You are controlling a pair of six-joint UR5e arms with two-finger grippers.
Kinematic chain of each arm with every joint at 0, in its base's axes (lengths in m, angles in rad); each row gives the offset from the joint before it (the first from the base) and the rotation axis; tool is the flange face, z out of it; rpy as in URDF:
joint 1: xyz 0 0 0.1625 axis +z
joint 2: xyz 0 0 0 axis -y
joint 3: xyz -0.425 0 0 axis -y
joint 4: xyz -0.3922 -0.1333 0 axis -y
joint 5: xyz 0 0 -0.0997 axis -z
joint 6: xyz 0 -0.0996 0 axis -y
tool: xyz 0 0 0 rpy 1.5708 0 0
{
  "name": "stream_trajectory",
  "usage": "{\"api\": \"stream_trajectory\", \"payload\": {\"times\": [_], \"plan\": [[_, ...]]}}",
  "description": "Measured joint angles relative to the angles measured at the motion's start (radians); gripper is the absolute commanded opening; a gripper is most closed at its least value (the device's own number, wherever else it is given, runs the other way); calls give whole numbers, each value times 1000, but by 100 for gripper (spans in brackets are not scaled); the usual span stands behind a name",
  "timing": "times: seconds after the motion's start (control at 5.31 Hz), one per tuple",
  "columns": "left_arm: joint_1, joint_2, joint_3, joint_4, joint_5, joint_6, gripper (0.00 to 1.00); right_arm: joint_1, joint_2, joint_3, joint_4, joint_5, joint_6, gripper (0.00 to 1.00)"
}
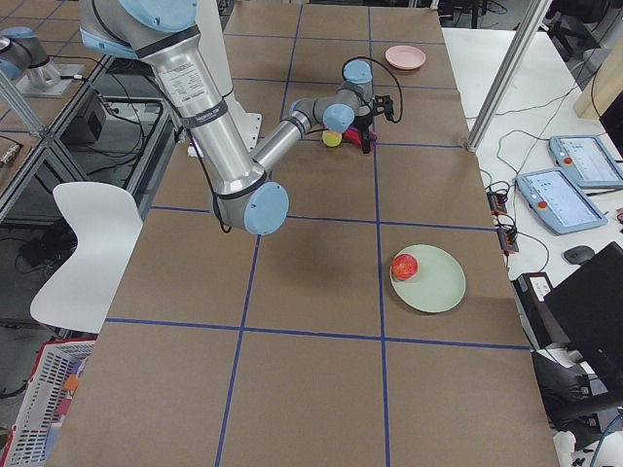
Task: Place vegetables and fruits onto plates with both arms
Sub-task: 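Open the right gripper and move it back toward the peach, then lower the right gripper and grasp the pink-yellow peach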
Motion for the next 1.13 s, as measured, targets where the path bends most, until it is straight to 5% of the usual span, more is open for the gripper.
{"api": "stream_trajectory", "payload": {"times": [0.56, 1.13], "plan": [[0, 1, 0, 0, 0, -1, 100, -204, 143, -79, -133, -233, 88, 99], [1, 1, 0, 0, 0, -1, 100, -259, 161, -99, -152, -274, 89, 99]]}}
